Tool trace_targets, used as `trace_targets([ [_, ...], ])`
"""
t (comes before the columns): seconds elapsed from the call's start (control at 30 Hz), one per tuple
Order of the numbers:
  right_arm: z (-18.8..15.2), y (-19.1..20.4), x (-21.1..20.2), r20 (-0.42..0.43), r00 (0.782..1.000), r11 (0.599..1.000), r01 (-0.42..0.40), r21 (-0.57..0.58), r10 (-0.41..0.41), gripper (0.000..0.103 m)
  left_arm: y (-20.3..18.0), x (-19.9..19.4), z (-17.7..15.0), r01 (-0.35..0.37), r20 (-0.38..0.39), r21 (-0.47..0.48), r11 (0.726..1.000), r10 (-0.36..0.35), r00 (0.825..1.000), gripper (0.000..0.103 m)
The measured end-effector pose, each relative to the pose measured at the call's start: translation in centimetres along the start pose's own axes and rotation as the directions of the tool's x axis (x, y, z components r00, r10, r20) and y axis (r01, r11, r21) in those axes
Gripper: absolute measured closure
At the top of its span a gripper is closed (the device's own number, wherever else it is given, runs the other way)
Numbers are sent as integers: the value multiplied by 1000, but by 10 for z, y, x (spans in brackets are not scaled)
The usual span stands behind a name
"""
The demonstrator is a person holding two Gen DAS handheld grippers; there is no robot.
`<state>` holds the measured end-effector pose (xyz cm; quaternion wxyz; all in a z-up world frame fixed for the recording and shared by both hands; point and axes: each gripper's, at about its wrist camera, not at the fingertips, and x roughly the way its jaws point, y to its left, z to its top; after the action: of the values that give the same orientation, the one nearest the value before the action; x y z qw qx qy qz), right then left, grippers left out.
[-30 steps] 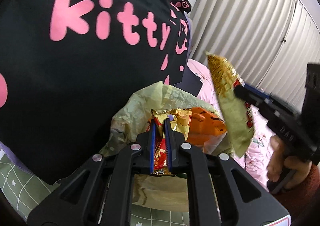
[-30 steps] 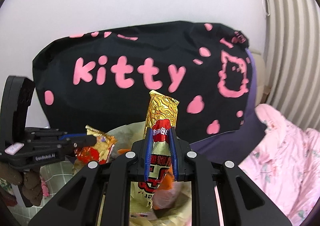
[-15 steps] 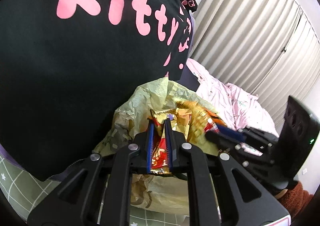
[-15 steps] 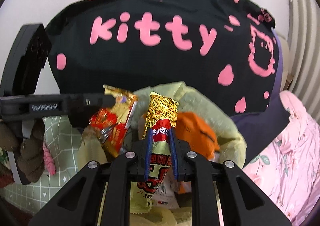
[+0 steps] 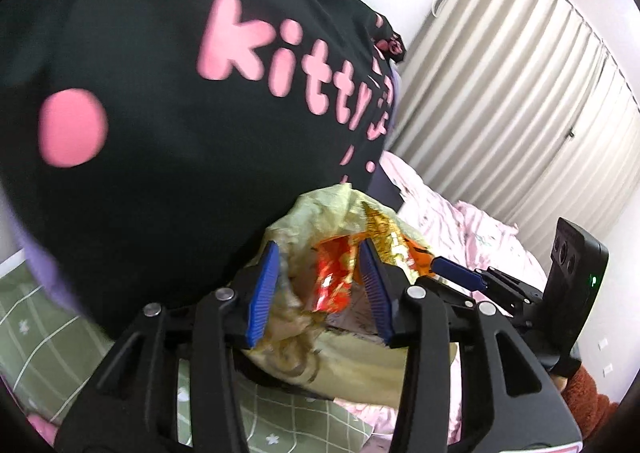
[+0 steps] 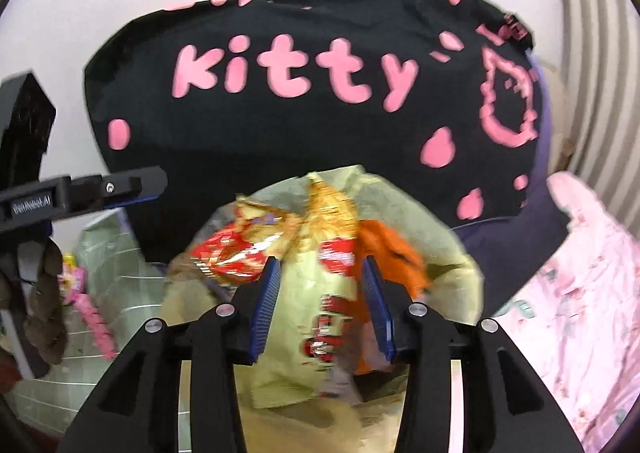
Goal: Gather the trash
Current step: 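Move both grippers back over the wrappers on the table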
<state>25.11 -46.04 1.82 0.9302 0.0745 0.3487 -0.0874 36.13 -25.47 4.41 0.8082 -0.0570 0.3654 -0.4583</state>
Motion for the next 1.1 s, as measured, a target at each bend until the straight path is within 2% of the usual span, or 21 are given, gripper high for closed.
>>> trace_targets([
  [0.1,1,12,3,-10,1000,999,-8,-31,8,63,13,-15,-8,-24,5,-22,999,24,1000,63],
  [0.23,2,29,1,19,1000,997,5,-72,-3,63,31,-35,-28,-75,7,-54,996,76,997,63],
  [0.33,3,40,-3,41,999,997,-16,-75,19,63,45,-55,-47,-115,25,-80,990,117,993,63],
  [0.43,4,56,-7,57,997,994,-52,-92,58,63,60,-82,-70,-171,56,-86,982,176,983,63],
  [0.57,0,89,-7,72,989,984,-118,-135,129,63,88,-118,-103,-279,75,-107,954,288,955,63],
  [0.67,-7,120,1,45,981,968,-179,-178,190,63,121,-148,-130,-375,69,-157,914,389,919,63],
  [0.73,-13,141,6,25,976,956,-205,-210,214,63,149,-174,-152,-444,67,-224,867,468,881,63],
  [0.77,-16,153,10,12,973,949,-222,-222,230,63,161,-187,-161,-471,65,-259,843,502,862,63],
  [0.83,-21,174,18,-19,964,937,-262,-232,265,63,189,-216,-183,-533,57,-327,780,579,813,63],
  [0.87,-25,186,23,-36,957,929,-287,-235,287,63,204,-233,-196,-564,46,-367,740,620,783,63],
  [0.93,-34,213,34,-88,939,906,-345,-245,333,63,221,-253,-212,-593,28,-419,687,663,748,63],
  [1.0,-41,236,45,-128,923,886,-384,-259,362,63,234,-274,-230,-609,12,-469,640,694,720,63],
  [1.1,-55,285,65,-208,881,836,-469,-285,424,61,240,-293,-248,-613,1,-511,602,714,700,63],
])
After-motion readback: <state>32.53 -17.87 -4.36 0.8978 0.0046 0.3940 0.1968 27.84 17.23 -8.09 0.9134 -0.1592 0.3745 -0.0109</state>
